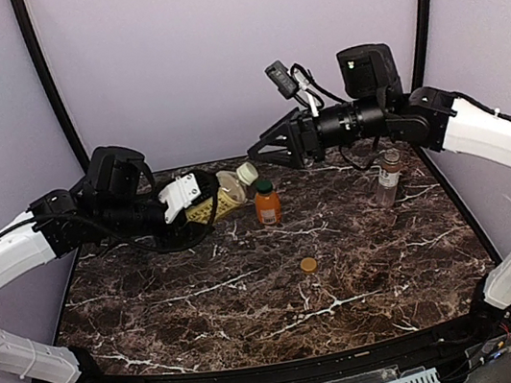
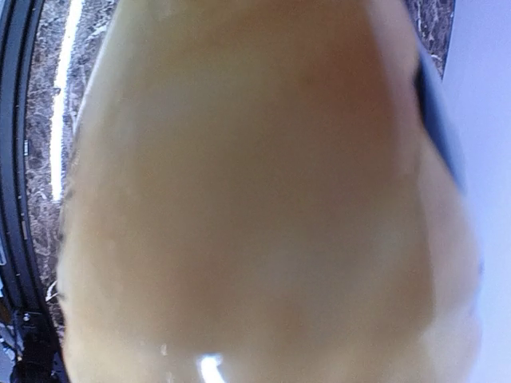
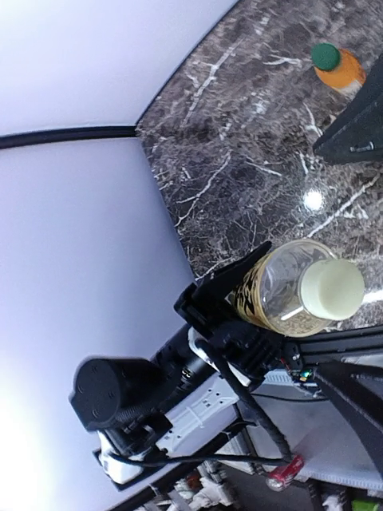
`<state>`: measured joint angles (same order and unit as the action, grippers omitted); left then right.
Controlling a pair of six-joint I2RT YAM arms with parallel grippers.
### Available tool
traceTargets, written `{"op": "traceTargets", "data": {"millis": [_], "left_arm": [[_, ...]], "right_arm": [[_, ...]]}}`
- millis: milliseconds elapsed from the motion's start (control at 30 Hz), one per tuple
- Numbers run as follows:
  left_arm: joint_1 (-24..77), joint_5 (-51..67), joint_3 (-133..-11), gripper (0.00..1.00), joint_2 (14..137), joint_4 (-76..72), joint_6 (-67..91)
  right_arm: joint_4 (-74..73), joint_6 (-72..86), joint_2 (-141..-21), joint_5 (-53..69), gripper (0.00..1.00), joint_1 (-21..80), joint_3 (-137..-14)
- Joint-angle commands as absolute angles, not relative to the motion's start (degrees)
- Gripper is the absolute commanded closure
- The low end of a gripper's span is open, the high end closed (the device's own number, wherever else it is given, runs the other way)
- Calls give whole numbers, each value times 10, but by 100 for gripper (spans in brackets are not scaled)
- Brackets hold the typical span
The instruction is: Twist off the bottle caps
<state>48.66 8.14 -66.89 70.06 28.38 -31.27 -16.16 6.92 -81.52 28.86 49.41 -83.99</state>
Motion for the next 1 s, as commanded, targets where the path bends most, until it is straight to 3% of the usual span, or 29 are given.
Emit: {"op": "traceTargets", "data": {"millis": [0, 400, 533, 667, 900, 967], "left_arm": [[487, -28, -639, 61, 677, 218, -347], [489, -87, -606, 61, 660, 168, -388], [489, -86, -607, 61, 660, 168, -387], [489, -84, -607, 61, 661, 168, -388], [489, -81, -607, 61, 661, 170, -387], [489, -80, -609, 61, 662, 169, -387]], "right_arm": [[-162, 287, -856, 312, 23, 478, -863], [-169, 315, -906, 350, 38, 488, -906], [-172, 315, -918, 359, 47, 490, -921], [-181, 309, -920, 340, 48, 493, -922], [-185, 300, -920, 329, 64, 496, -919], [-186, 296, -921, 326, 73, 496, -918]]}}
